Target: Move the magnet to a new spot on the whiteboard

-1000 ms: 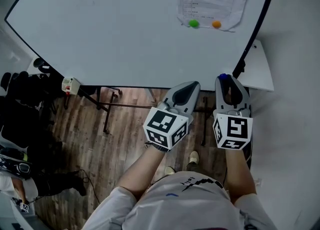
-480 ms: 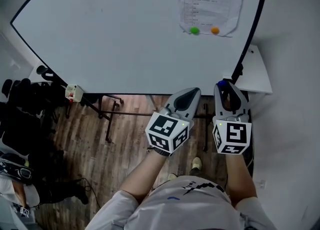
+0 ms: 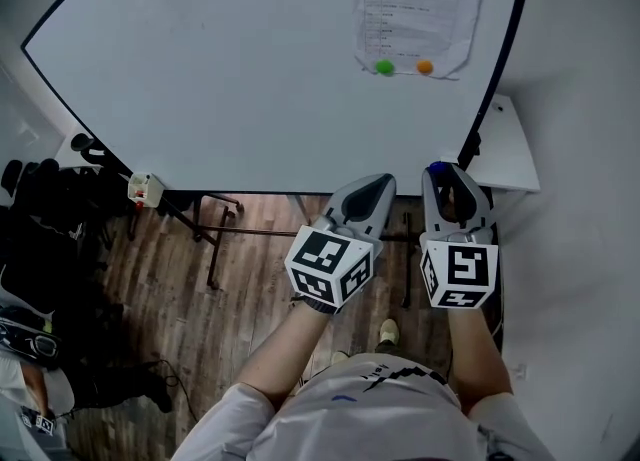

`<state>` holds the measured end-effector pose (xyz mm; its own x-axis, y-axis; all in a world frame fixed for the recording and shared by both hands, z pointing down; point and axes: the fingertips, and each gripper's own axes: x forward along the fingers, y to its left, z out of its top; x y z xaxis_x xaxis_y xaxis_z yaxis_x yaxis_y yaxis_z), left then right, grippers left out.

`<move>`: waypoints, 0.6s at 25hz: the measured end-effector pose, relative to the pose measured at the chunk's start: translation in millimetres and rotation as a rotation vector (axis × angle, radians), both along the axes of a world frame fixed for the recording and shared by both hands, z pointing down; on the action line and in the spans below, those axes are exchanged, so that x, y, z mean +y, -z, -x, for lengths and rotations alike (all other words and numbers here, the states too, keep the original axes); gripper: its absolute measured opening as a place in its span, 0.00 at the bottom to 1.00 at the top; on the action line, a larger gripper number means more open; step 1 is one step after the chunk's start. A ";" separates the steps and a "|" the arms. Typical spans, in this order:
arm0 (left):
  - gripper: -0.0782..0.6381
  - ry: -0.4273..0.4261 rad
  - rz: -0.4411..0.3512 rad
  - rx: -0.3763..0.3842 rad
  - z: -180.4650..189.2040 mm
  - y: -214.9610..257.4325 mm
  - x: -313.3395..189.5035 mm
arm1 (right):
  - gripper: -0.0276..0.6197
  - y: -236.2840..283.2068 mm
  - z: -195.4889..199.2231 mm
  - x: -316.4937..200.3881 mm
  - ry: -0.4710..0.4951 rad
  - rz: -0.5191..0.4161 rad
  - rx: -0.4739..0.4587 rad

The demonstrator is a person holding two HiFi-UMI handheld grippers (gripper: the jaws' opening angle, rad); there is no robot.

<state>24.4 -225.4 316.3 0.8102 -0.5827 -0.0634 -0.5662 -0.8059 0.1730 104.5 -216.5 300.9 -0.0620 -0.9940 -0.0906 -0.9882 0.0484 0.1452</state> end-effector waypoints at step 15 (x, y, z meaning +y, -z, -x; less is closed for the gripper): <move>0.12 0.028 -0.026 0.015 -21.5 10.7 -21.9 | 0.24 14.3 -25.1 -31.7 0.025 -0.017 0.020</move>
